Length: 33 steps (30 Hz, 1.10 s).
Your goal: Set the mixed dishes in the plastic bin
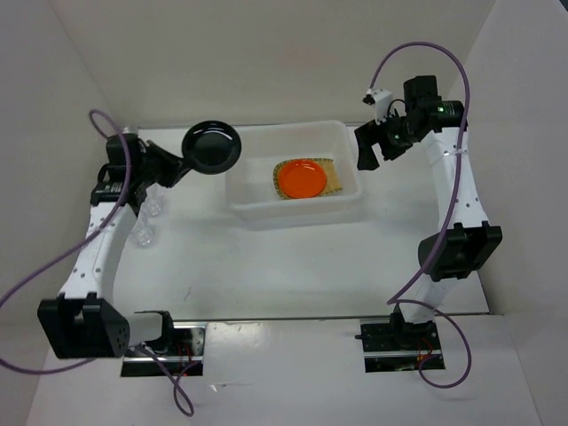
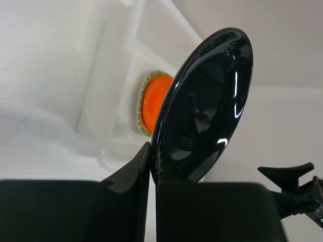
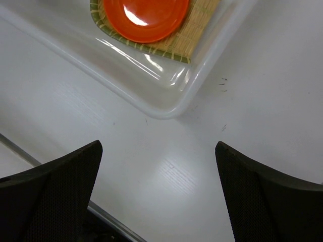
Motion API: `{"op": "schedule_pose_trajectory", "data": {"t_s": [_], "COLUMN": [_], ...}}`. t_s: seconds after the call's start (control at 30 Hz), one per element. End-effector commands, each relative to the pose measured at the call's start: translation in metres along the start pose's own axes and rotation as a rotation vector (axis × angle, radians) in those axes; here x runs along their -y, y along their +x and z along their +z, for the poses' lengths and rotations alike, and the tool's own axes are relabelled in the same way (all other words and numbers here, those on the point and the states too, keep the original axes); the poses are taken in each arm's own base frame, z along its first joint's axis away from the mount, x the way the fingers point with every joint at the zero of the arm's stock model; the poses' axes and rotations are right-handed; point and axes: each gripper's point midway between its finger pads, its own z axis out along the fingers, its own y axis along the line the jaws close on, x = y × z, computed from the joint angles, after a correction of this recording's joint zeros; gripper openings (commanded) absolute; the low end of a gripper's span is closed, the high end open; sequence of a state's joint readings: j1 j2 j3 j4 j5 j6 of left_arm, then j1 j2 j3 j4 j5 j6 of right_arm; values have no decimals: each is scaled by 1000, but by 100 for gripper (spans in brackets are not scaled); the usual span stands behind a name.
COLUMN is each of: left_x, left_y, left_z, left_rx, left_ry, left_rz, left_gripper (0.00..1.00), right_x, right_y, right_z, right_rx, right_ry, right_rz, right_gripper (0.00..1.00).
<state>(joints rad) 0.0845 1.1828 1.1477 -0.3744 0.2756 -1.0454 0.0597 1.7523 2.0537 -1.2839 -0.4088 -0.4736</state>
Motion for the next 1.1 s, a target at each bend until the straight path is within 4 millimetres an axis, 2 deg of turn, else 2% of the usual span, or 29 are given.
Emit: {"op": "schedule_pose_trajectory", "data": {"t_s": [0.0, 0.03, 0.07, 0.1, 0.17, 0.2, 0.23, 0.27, 0.3, 0.33, 0.37, 0.4, 0.43, 0.47, 0.63, 0.67, 0.9, 0.93, 0.97, 1.07], "left_x": [63, 69, 86, 83, 87, 91, 90, 83, 90, 92, 81, 79, 87, 74, 61, 46, 11, 4, 7, -2], "left_y": [16, 21, 22, 42, 60, 79, 91, 106, 107, 122, 128, 140, 143, 155, 187, 200, 213, 216, 215, 219], "left_z": [28, 36, 39, 58, 76, 95, 104, 122, 128, 134, 148, 154, 159, 175, 203, 211, 232, 236, 236, 240], "left_rx": [-95, -115, -124, -191, -243, -313, -361, -409, -374, -389, -408, -448, -455, -488, -551, -582, -601, -610, -605, -616], "left_ry": [191, 198, 232, 205, 197, 186, 189, 158, 144, 147, 119, 123, 130, 94, 61, 15, -53, -63, -55, -72], "left_rz": [109, 140, 168, 182, 236, 249, 275, 283, 301, 317, 312, 311, 316, 312, 335, 334, 343, 350, 351, 348], "left_gripper": [0, 0, 0, 0, 0, 0, 0, 0, 0, 0, 0, 0, 0, 0, 0, 0, 0, 3, 7, 27], "right_x": [-8, -4, -4, -4, -1, -2, 0, -2, -2, 2, 2, 4, 4, 9, 13, 14, 24, 24, 24, 23], "right_y": [-6, -4, -4, 1, 5, 4, 8, 8, 11, 12, 12, 13, 13, 15, 16, 17, 16, 19, 19, 22], "right_z": [-26, -29, -29, -31, -31, -35, -33, -36, -34, -39, -39, -40, -40, -42, -44, -44, -52, -50, -50, -49], "right_rx": [82, 89, 92, 89, 87, 96, 89, 96, 87, 91, 91, 92, 92, 88, 88, 84, 91, 82, 82, 70], "right_ry": [21, 32, 34, 38, 45, 49, 43, 47, 42, 62, 62, 79, 80, 97, 104, 112, 153, 149, 149, 143], "right_rz": [-32, -26, -28, -19, -9, -13, 0, -4, 1, -4, -4, -7, -7, -8, 0, 0, -3, -9, -9, -12], "right_gripper": [96, 96, 96, 96, 96, 96, 96, 96, 96, 96, 96, 96, 96, 96, 96, 96, 96, 96, 96, 96]}}
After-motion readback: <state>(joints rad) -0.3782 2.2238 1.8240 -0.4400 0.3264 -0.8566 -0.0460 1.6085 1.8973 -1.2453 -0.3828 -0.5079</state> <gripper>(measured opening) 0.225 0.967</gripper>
